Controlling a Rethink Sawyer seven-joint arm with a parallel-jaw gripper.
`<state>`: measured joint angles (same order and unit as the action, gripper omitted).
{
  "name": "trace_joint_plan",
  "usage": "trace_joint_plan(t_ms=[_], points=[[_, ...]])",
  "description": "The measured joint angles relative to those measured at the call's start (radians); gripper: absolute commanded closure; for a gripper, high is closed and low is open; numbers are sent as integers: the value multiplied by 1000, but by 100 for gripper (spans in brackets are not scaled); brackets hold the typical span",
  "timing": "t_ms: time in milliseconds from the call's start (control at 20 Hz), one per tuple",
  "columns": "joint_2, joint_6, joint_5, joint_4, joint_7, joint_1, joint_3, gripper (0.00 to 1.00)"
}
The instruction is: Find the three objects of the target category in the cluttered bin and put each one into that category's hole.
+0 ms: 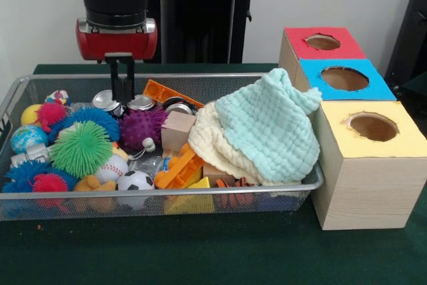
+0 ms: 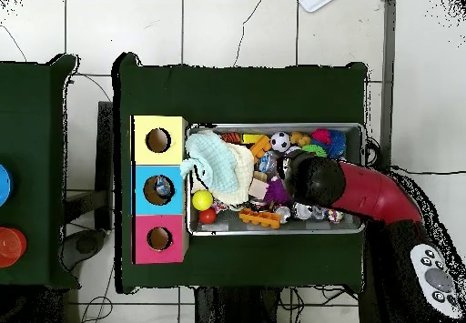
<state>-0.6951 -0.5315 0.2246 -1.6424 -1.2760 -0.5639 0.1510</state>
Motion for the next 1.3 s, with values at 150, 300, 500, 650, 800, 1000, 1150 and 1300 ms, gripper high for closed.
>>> trace_joint_plan(t_ms=[150, 300, 500, 650, 800, 1000, 1150, 1300], points=[[-5, 0, 0, -10, 0, 2, 0, 100], [-6, 0, 0, -13, 0, 7, 0, 0], [-5, 0, 0, -14, 0, 6, 1, 0], [5, 4, 0, -14, 0, 7, 1, 0], [28, 21, 0, -14, 0, 12, 1, 0], [74, 56, 0, -11, 0, 29, 1, 0], [94, 73, 0, -8, 0, 39, 1, 0], [132, 106, -1, 0, 0, 60, 1, 0]])
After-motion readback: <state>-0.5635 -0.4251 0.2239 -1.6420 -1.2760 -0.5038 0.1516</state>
